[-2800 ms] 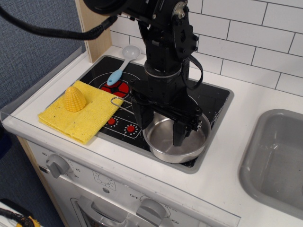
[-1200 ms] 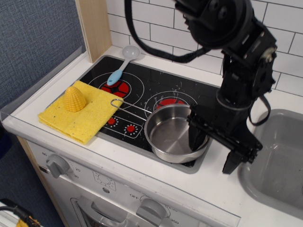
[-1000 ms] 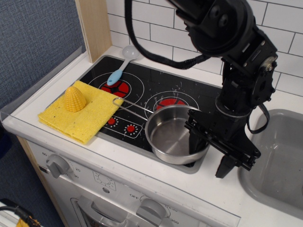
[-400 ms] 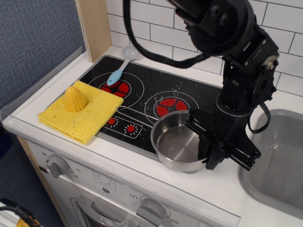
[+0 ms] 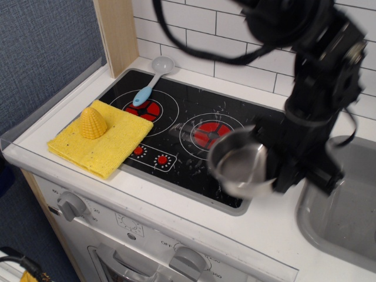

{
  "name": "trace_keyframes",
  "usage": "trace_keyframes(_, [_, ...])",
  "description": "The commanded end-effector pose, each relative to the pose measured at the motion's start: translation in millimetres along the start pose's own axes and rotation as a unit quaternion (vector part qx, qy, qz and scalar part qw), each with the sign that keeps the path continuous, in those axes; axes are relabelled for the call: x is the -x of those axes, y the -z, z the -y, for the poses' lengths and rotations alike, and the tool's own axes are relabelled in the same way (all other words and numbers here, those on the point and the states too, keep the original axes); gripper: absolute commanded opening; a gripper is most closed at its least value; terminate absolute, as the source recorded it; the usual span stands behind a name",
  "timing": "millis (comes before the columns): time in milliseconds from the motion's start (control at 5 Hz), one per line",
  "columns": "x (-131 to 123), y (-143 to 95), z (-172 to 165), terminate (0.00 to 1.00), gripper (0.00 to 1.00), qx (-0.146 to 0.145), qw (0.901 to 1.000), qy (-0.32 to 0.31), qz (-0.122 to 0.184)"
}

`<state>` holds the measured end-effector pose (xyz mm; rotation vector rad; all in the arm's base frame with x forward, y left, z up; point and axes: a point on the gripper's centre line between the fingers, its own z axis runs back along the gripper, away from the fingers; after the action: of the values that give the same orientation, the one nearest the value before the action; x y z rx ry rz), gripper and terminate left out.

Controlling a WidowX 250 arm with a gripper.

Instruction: Move the pot from the front right to the back right corner.

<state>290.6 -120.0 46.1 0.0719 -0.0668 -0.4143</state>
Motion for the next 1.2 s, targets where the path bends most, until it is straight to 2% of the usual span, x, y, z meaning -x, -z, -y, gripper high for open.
trace_keyframes(0, [-50,-32,-27,0.0,0.0,-0.019,0.9977,0.047,0.044])
trace_keyframes(600, [-60,2,-72,0.0,0.0,-0.021,0.9996,0.02,0.007])
trace_keyframes(1000, [-71,12,-76,0.0,0.0,-0.026,0.999,0.037,0.002])
